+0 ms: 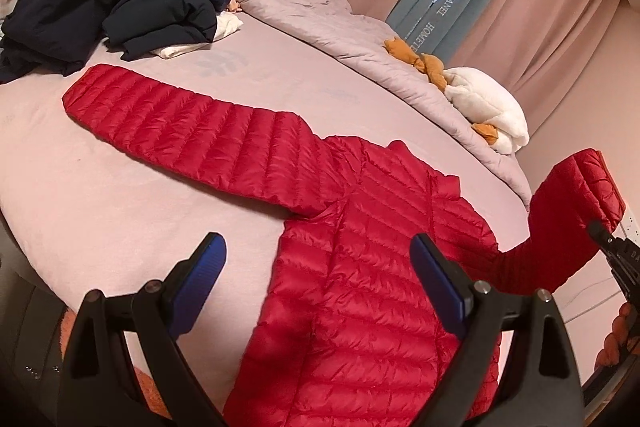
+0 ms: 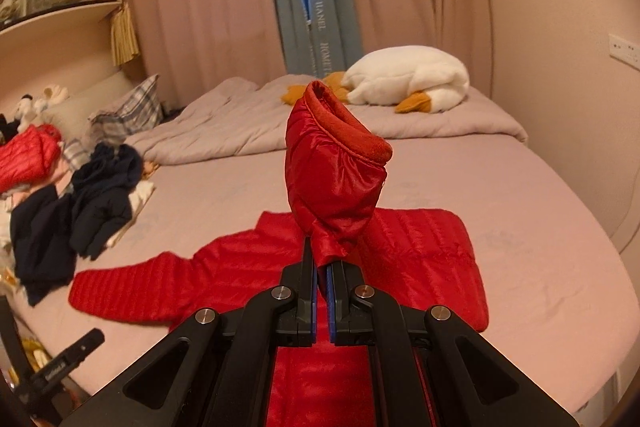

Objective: Fold large clothes
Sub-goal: 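Carry the held sleeve with the right tool across the jacket body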

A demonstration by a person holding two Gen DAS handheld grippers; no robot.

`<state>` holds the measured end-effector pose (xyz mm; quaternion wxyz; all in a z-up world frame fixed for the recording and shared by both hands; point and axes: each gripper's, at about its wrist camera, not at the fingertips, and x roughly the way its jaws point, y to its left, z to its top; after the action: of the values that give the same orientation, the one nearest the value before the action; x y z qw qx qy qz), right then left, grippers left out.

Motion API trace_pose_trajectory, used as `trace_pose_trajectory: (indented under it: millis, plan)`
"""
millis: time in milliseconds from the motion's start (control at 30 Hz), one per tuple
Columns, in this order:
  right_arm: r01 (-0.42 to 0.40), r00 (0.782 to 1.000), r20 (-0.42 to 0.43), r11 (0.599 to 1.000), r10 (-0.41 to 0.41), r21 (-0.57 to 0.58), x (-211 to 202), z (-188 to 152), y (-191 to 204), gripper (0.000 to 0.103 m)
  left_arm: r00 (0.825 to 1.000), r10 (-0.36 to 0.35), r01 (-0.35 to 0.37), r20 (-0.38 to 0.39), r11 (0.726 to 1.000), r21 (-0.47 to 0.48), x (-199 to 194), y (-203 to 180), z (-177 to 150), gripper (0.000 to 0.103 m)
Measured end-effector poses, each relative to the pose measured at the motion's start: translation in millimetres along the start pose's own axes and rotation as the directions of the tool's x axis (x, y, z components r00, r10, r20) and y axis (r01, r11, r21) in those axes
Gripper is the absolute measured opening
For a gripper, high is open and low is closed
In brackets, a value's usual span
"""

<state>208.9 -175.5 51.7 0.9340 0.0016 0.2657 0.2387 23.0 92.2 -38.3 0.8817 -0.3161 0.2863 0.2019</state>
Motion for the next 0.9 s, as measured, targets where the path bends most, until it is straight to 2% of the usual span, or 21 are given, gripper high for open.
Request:
trace_pose_trajectory:
  millis: [700,900]
  plan:
    - [-0.079,0.99,-0.127,0.993,0.068,-0.083,27,-17,38,0.005,1.0,0.006,-0.006,-0.027,1.0,-0.004,3,12,-1,0.093]
    - [-0.102,0.979,-0.185,0.991,0.084,-0.089,41,-27,45,0.005,0.999,0.021,-0.022,-0.044,1.0,-0.011,9,15,-1,0.093]
